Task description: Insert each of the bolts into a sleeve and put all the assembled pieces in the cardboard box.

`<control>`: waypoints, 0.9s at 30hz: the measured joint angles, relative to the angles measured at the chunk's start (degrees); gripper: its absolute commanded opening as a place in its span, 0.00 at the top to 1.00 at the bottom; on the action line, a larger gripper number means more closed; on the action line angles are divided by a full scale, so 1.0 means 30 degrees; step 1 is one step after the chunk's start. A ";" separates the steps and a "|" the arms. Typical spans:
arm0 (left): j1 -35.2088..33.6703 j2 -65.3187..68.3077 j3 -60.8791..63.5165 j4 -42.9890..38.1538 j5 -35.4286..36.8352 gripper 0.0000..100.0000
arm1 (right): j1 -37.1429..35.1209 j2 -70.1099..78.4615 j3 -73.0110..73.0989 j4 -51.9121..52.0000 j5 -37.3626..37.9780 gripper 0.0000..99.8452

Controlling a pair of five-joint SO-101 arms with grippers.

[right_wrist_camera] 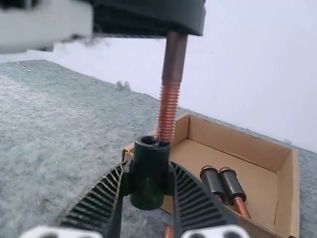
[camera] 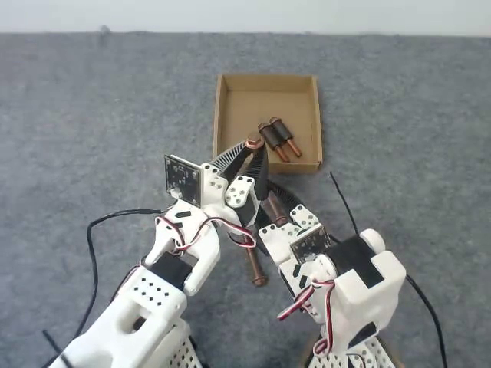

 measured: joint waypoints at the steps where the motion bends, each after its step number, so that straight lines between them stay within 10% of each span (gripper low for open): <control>1: 0.0000 -0.0029 0.0000 0.0000 0.0000 0.99 | 0.0000 0.0000 0.0000 0.0000 0.0000 0.99; 27: 0.0176 -0.0381 0.0527 -0.0234 0.0088 0.99 | 0.0352 0.0000 0.0000 0.0000 0.0000 0.99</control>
